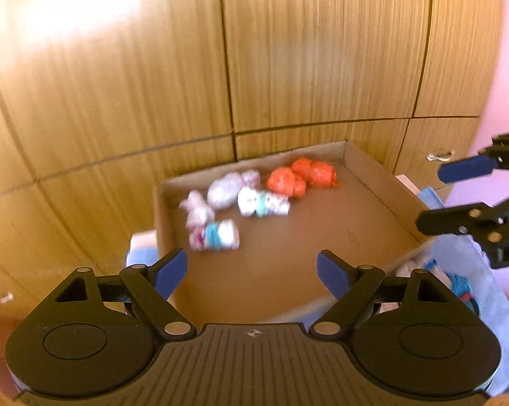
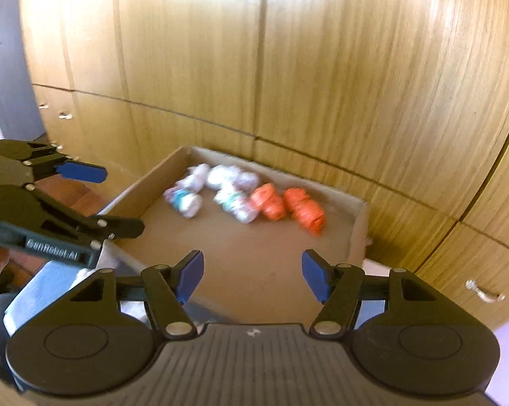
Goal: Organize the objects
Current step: 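Move both tools back over the pile and grasp a grey sock with the right tool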
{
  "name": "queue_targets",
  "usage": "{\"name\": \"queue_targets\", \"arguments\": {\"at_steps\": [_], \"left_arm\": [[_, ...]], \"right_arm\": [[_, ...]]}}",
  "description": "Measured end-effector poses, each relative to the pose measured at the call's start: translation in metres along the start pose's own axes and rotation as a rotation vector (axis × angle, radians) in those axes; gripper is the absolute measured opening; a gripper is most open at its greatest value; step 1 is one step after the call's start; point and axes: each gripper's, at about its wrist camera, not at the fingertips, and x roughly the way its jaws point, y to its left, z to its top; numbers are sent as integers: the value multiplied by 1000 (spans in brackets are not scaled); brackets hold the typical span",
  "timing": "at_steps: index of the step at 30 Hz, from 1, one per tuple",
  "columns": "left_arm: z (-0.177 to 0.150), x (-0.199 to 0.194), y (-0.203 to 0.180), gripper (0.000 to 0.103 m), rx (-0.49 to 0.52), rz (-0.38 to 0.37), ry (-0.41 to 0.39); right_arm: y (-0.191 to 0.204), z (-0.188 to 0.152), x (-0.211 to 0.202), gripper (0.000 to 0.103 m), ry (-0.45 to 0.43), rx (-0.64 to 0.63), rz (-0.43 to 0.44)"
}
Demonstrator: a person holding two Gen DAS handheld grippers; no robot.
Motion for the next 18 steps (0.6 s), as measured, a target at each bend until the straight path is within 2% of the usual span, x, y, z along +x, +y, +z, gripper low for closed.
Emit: {"name": "queue_targets", "arguments": {"at_steps": [4, 6, 10, 12, 18], "left_arm": [[-35, -28, 11, 90, -44, 0, -38], [-58, -40, 14, 91, -55, 11, -64], [-104, -57, 15, 92, -66, -14, -106], [-125, -63, 13, 92, -71, -32, -115], [-167, -79, 6, 92, -58, -103, -158]], "right_arm": [[20, -24, -22, 64, -23, -8, 7], [32, -45, -34, 65, -39, 13, 27], [66, -93, -50, 68, -74, 34, 22], [87, -120, -46, 68, -92, 53, 21], [113, -140, -29, 65, -121, 14, 32]]}}
